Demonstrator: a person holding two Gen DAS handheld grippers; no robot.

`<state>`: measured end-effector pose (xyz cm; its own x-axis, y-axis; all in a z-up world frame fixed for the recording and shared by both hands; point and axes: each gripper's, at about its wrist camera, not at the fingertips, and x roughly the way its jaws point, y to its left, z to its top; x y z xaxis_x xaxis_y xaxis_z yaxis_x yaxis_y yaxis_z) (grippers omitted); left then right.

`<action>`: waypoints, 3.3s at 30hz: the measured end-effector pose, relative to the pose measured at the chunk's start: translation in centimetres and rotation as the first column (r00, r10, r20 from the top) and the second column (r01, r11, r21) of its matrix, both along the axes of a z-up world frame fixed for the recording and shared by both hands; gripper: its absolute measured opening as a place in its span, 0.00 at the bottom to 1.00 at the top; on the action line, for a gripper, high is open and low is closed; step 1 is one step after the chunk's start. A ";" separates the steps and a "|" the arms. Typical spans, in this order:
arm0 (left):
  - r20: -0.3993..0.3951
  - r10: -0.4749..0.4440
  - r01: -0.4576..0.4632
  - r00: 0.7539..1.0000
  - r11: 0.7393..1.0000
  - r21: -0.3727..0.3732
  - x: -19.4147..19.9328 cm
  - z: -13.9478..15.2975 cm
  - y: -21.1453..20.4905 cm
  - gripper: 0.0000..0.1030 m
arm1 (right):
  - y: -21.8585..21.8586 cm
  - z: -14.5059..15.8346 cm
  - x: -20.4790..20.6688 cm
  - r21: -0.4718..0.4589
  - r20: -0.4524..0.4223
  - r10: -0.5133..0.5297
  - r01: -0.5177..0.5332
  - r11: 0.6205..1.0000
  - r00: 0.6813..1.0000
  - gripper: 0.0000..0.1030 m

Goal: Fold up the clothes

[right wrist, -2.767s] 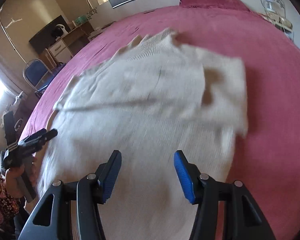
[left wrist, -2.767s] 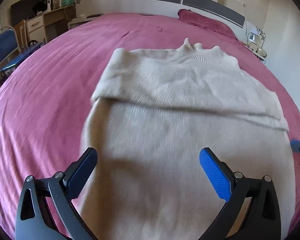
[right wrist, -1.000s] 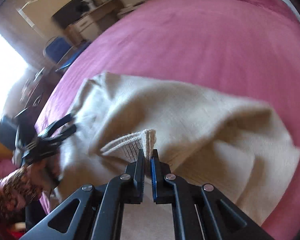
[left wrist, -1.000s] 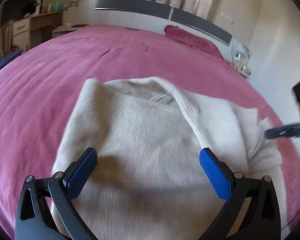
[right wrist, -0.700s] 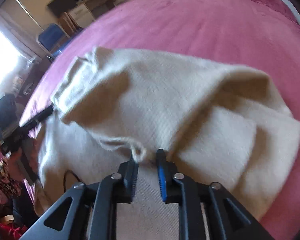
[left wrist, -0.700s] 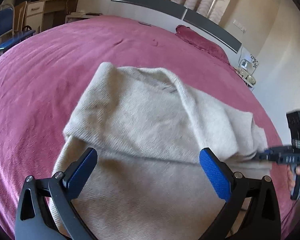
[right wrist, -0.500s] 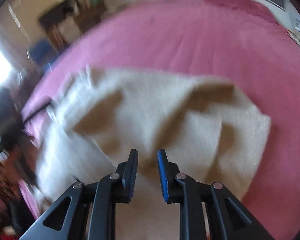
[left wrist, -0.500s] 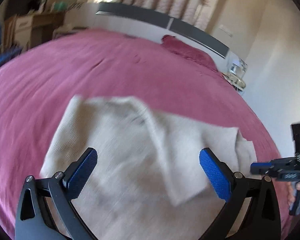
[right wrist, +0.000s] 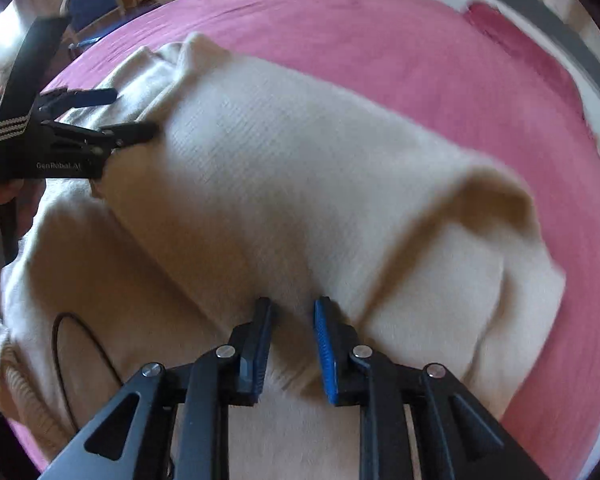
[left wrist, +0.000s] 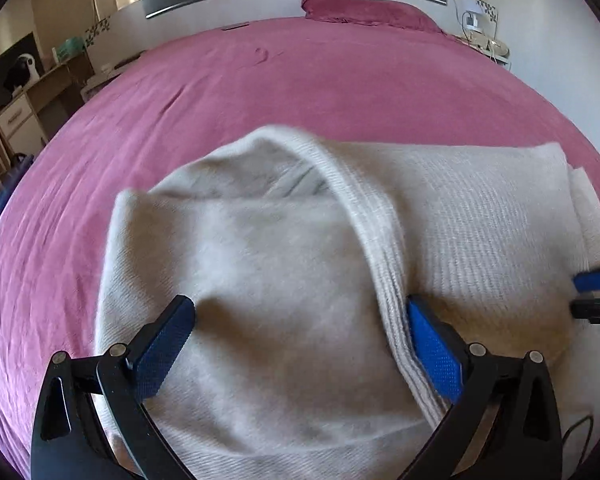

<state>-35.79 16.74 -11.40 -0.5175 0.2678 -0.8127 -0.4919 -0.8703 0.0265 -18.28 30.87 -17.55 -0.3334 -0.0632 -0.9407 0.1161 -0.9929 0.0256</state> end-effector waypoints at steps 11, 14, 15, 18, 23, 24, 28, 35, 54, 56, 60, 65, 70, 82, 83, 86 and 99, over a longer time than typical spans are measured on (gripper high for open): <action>0.063 -0.090 0.087 0.994 0.995 0.047 5.1 1.0 -2.6 1.00 | -3.3 1.6 -3.3 -0.118 -0.073 -0.057 0.048 0.992 0.996 0.22; 0.132 -0.143 0.136 0.981 0.989 0.063 7.6 0.5 -5.0 1.00 | -3.5 2.8 0.6 -0.258 -0.080 -0.020 -0.001 0.966 0.997 0.22; 0.136 -0.154 0.148 0.979 0.988 0.052 8.7 0.4 -5.8 1.00 | -3.2 3.5 2.7 -0.322 -0.083 -0.025 -0.003 0.947 0.996 0.22; 0.151 -0.201 0.202 0.968 0.979 0.008 11.7 0.4 -7.7 1.00 | -1.8 5.6 9.8 -0.518 -0.089 -0.044 -0.009 0.855 0.995 0.23; 0.198 -0.260 0.280 0.945 0.956 -0.085 16.3 0.0 -10.2 1.00 | -0.3 7.5 20.5 -0.723 0.033 -0.092 0.087 0.685 0.995 0.26; 0.209 -0.268 0.294 0.940 0.950 -0.104 17.2 -0.1 -10.8 1.00 | 0.0 7.9 22.6 -0.757 0.059 -0.097 0.108 0.645 0.993 0.27; 0.230 -0.276 0.310 0.933 0.942 -0.129 20.0 -0.1 -13.2 1.00 | 1.1 8.6 29.0 -0.754 0.061 -0.125 0.128 0.644 0.990 0.33; 0.216 -0.166 0.174 0.962 0.985 -0.020 20.4 1.7 -14.4 1.00 | -0.6 4.9 25.4 -0.355 0.028 -0.364 0.349 0.867 0.931 0.34; 0.378 -0.320 0.408 0.869 0.894 -0.182 22.9 -1.1 -11.1 1.00 | -12.6 -3.3 21.7 -0.157 0.332 -0.101 0.160 0.974 0.938 0.36; 0.388 -0.311 0.404 0.868 0.896 -0.184 23.2 -0.6 -12.5 1.00 | -14.0 -3.2 24.9 -0.204 0.362 -0.018 0.098 0.974 0.932 0.36; 0.383 -0.230 0.320 0.895 0.928 -0.190 22.7 -0.1 -15.2 1.00 | -14.0 -1.6 26.9 -0.225 0.309 -0.012 0.085 0.971 0.951 0.36; 0.377 -0.039 0.123 0.925 0.972 -0.201 20.6 -1.0 -17.5 1.00 | -14.5 -0.2 22.2 -0.225 0.183 -0.088 0.128 0.966 0.979 0.36; 0.428 -0.051 0.126 0.902 0.981 -0.149 20.9 -2.5 -16.4 1.00 | -17.0 -0.9 19.9 -0.256 0.172 -0.101 0.143 0.956 0.980 0.36; 0.427 -0.027 0.068 0.904 0.994 -0.081 23.5 -2.4 -17.1 1.00 | -18.0 -0.3 21.5 -0.377 0.146 -0.110 0.158 0.913 0.983 0.36; 0.433 -0.039 0.073 0.901 0.995 -0.062 24.1 -2.1 -17.6 1.00 | -18.0 -0.3 21.7 -0.382 0.145 -0.109 0.157 0.911 0.983 0.36; 0.454 -0.064 0.054 0.889 0.998 0.036 24.6 -1.4 -18.2 1.00 | -18.2 -0.3 22.2 -0.392 0.141 -0.103 0.151 0.907 0.985 0.36; 0.380 -0.027 0.012 0.925 0.999 0.040 25.4 -2.1 -18.9 0.34 | -17.4 -1.7 23.3 -0.433 0.187 -0.140 0.210 0.877 0.972 0.36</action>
<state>-10.34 -2.19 -13.46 -0.1662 0.3079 -0.9368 -0.4758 -0.8571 -0.1973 4.98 13.42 -19.27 -0.2404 -0.4415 -0.8645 -0.0979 -0.8750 0.4741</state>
